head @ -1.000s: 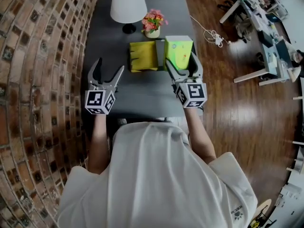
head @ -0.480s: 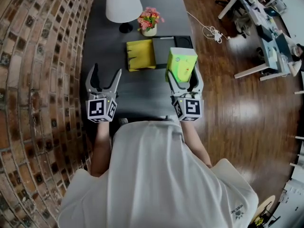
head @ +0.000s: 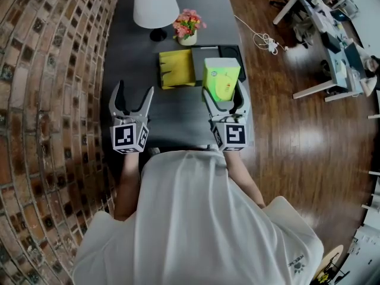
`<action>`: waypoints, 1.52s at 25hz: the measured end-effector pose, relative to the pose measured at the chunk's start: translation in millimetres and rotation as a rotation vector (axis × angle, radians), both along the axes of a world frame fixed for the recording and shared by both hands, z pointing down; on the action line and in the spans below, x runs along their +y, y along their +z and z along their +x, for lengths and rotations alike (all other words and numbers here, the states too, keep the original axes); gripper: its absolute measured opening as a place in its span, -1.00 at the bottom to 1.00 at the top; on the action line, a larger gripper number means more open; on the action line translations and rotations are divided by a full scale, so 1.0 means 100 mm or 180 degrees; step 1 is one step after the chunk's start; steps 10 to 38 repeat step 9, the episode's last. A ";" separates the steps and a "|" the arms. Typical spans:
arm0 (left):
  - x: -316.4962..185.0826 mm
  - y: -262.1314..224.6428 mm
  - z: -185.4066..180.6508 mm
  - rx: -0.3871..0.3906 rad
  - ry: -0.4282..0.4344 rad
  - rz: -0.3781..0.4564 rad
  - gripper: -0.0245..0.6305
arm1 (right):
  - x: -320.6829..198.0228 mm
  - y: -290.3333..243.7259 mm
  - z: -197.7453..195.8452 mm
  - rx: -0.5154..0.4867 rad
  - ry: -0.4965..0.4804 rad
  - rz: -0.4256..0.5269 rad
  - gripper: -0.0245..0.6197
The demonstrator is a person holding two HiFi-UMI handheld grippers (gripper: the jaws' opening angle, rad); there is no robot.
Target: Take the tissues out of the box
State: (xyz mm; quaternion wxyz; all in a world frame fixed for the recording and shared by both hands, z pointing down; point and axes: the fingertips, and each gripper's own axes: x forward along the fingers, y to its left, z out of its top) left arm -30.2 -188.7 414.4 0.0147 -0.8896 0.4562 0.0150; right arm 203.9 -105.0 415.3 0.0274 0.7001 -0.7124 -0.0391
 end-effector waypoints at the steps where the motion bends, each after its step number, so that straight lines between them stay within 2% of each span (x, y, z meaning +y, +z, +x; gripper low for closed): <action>1: 0.00 -0.01 0.01 0.0000 0.0001 0.0010 0.25 | -0.01 -0.01 0.00 0.0015 -0.0009 -0.0003 0.39; 38: 0.01 -0.11 0.07 0.0021 0.0045 0.0055 0.23 | -0.08 -0.13 0.01 0.0071 -0.0031 0.0037 0.39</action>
